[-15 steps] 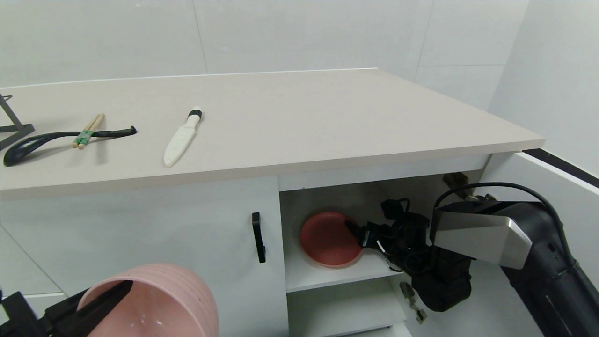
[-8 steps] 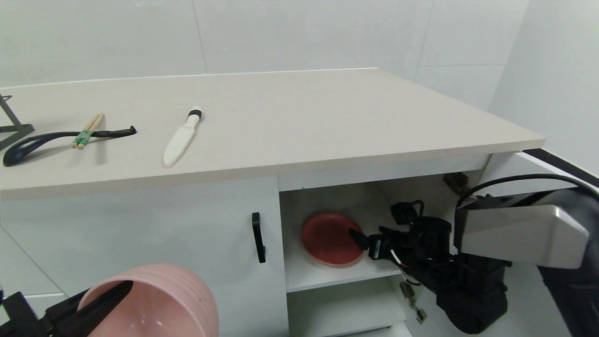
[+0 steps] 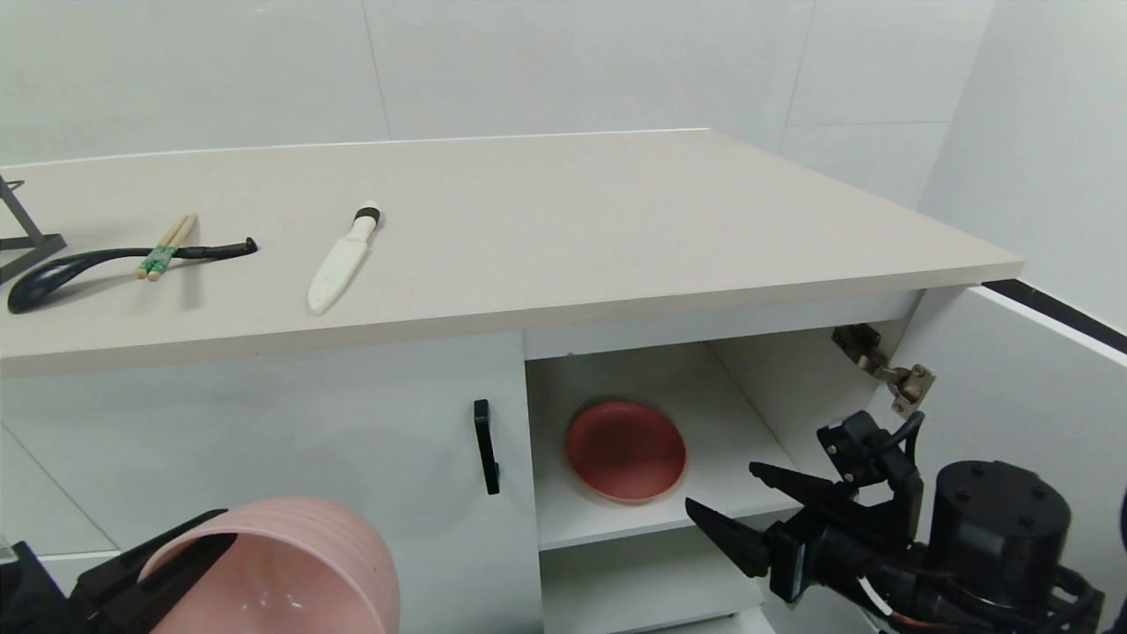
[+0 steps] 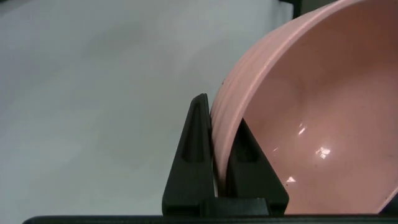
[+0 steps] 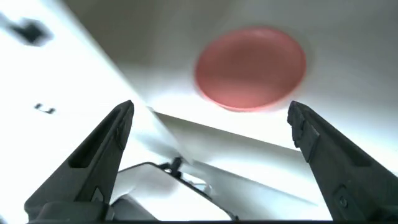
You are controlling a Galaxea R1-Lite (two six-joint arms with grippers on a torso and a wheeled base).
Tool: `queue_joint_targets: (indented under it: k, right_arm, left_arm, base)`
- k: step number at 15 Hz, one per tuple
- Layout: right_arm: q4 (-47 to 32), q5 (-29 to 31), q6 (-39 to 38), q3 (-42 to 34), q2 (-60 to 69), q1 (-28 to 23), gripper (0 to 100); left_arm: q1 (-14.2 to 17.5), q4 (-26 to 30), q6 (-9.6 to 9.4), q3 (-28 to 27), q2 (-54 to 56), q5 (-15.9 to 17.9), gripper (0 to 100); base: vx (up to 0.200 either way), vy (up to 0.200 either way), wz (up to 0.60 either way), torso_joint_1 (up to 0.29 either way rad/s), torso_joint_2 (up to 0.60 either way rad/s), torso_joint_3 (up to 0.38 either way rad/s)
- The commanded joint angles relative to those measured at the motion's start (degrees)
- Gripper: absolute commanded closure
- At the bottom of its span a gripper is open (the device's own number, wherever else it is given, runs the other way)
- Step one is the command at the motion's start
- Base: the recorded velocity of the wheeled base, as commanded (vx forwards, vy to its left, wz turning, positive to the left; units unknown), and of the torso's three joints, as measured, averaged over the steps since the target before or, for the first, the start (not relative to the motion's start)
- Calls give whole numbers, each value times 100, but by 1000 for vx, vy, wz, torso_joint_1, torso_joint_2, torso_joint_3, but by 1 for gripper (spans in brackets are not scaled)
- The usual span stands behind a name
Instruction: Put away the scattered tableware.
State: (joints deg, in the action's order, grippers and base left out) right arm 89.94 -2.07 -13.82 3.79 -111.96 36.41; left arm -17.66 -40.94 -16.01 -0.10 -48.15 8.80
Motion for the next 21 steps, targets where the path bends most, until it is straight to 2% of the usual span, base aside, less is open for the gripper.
queue_joint_targets:
  k: [1, 3, 6, 9, 12, 13, 14, 15, 16, 18, 19, 21]
  right_arm:
    - [6, -4, 3, -124, 570, 112, 0]
    - [6, -4, 3, -168, 614, 103, 0]
    - [6, -4, 11, -177, 623, 112, 0]
    - [6, -4, 3, -168, 807, 112, 0]
    - [6, -4, 11, -151, 834, 103, 0]
    - [6, -4, 11, -142, 842, 103, 0]
    - [6, -4, 11, -133, 913, 103, 0]
    - [6, -4, 11, -142, 957, 103, 0]
    - [6, -4, 11, -133, 965, 76, 0]
    - [6, -12, 178, -151, 965, -3, 0]
    - [6, -12, 196, -151, 965, -20, 0]
    - [6, -21, 205, -142, 1001, -143, 0]
  left_arm:
    - [140, 7, -96, 1, 113, -10, 100]
    - [9, 121, -8, -61, 447, 157, 100]
    - [-114, 279, -43, -333, 403, 403, 100]
    - [-273, 806, -61, -755, 175, 588, 100]
    - [-985, 938, -87, -1361, -625, 526, 100]
    - [-1072, 938, -87, -1414, -757, 526, 100]
    - [-1239, 921, -201, -1528, -1109, 509, 100]
    - [-1292, 842, -579, -1634, -1566, 500, 100]
    - [-1415, 763, -693, -1713, -1785, 447, 100]
    - [-1696, 481, -746, -1854, -2260, 254, 100]
    - [-1714, 420, -755, -1871, -2357, 201, 100]
    - [-1987, -46, -772, -2082, -3130, -54, 100]
  base:
    - [0, 0, 0, 0, 0, 0]
    - [0, 0, 0, 0, 0, 0]
    - [0, 0, 0, 0, 0, 0]
    - [0, 0, 0, 0, 0, 0]
    - [0, 0, 0, 0, 0, 0]
    - [0, 0, 0, 0, 0, 0]
    - [0, 0, 0, 0, 0, 0]
    - [0, 0, 0, 0, 0, 0]
    - [0, 0, 0, 0, 0, 0]
    - [0, 0, 0, 0, 0, 0]
    - [0, 0, 0, 0, 0, 0]
    - [0, 0, 0, 0, 0, 0]
